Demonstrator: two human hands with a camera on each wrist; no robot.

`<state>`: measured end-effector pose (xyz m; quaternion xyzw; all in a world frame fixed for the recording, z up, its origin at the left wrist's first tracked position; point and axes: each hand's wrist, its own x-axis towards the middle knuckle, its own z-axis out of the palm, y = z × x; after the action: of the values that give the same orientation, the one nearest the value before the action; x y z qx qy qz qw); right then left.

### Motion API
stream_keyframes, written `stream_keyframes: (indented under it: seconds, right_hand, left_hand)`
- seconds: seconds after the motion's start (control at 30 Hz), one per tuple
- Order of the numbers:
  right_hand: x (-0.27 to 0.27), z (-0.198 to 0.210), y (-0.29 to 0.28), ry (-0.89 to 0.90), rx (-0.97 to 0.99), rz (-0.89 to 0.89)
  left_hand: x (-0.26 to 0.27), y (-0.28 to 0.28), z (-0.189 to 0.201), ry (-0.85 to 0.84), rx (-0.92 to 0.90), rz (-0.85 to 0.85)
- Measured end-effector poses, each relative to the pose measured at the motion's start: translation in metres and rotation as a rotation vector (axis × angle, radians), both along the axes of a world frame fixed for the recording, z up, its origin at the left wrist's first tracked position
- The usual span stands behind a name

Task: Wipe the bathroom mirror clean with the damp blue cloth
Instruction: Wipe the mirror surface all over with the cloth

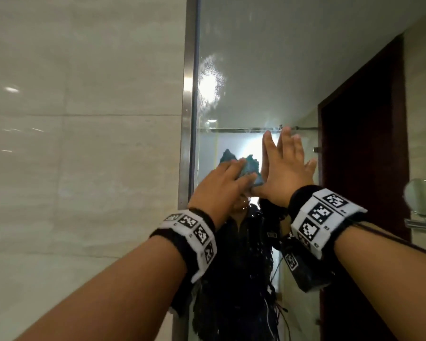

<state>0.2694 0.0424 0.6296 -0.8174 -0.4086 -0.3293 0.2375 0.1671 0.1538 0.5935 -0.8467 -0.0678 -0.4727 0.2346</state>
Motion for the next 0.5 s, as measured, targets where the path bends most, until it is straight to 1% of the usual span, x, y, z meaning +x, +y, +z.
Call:
stream_keyframes:
  seconds: [0.03,0.1,0.13,0.2,0.23,0.3,0.33,0.37,0.4,0.43,0.47,0.5]
  right_hand:
    - [-0.001,0.0,0.0,0.003,-0.007,-0.005]
    - [-0.002,-0.001,-0.001,0.004,-0.006,0.0]
    - [-0.001,-0.001,-0.001,0.003,-0.004,0.005]
    - [-0.001,-0.002,-0.002,0.0,-0.001,0.012]
    - [0.0,-0.003,-0.002,-0.002,0.002,0.014]
    - [0.0,-0.003,-0.003,-0.004,0.005,0.021]
    - [0.0,-0.003,-0.003,-0.003,0.003,0.025]
    - [-0.001,-0.003,-0.003,-0.001,0.002,0.025]
    - [-0.002,-0.002,-0.003,0.001,0.0,0.024]
    - [-0.002,-0.002,-0.003,0.003,-0.001,0.02]
    - [-0.003,-0.001,-0.003,0.004,-0.004,0.016]
    - [-0.003,-0.001,-0.003,0.004,-0.006,0.014]
  left_hand:
    - [-0.003,0.004,0.019,-0.059,-0.018,0.021]
    - [-0.013,0.008,0.057,-0.198,-0.156,0.041]
    - [-0.015,0.012,0.068,-0.253,-0.218,0.042]
    - [-0.013,0.014,0.061,-0.262,-0.255,0.035]
    - [-0.009,0.014,0.045,-0.232,-0.245,0.027]
    - [-0.006,0.006,0.004,-0.14,-0.147,0.022]
    - [-0.006,0.003,-0.011,-0.081,-0.087,0.014]
    - [-0.008,0.003,-0.017,-0.017,-0.049,0.029]
    - [-0.011,0.004,-0.011,0.016,-0.007,0.025]
    - [-0.017,0.004,0.002,0.02,0.042,0.051]
    - [-0.023,0.006,0.019,-0.007,0.037,0.08]
    - [-0.028,0.008,0.036,-0.074,-0.019,0.109]
